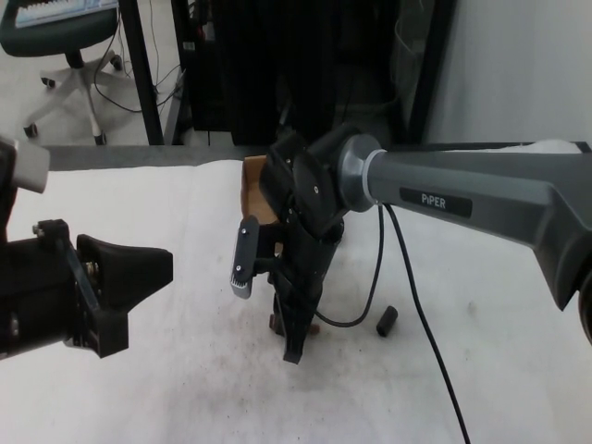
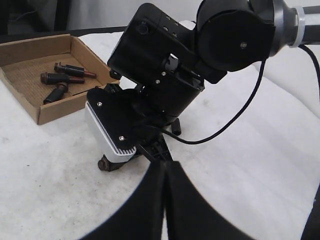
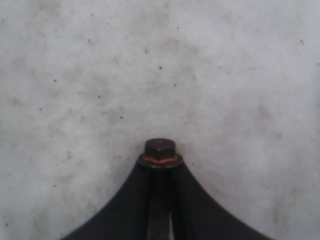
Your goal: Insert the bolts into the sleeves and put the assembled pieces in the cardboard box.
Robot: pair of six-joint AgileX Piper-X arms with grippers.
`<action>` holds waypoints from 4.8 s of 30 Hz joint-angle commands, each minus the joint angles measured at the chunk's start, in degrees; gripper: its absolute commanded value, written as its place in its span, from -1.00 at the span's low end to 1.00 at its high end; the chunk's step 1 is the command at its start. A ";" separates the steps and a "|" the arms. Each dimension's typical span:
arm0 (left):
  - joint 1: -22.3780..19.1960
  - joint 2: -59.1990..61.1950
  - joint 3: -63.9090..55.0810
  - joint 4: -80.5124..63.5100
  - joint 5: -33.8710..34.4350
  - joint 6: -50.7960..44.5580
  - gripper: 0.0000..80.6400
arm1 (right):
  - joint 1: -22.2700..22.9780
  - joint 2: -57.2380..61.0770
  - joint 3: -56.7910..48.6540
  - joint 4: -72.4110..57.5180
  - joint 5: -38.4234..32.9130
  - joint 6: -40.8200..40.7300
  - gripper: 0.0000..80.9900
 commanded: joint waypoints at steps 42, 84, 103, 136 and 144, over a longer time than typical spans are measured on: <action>-30.07 60.81 -45.28 12.51 -17.58 5.03 -0.99 | -37.39 -54.08 20.44 -10.78 -19.26 34.33 -0.98; -39.13 82.47 -71.69 31.09 -30.46 1.30 0.02 | -42.56 -60.37 20.44 3.99 -19.28 33.42 -0.98; -40.20 84.16 -71.78 28.11 -33.50 1.76 0.02 | -42.56 -60.53 20.44 5.46 -19.28 33.14 -0.98; -35.08 71.83 -74.09 52.90 -35.09 18.79 -0.99 | -42.56 -60.53 20.44 7.85 -24.37 32.07 -0.98; -31.00 71.96 -60.11 52.10 -36.42 19.81 -0.99 | -42.56 -61.50 20.44 7.85 -24.40 32.07 -0.98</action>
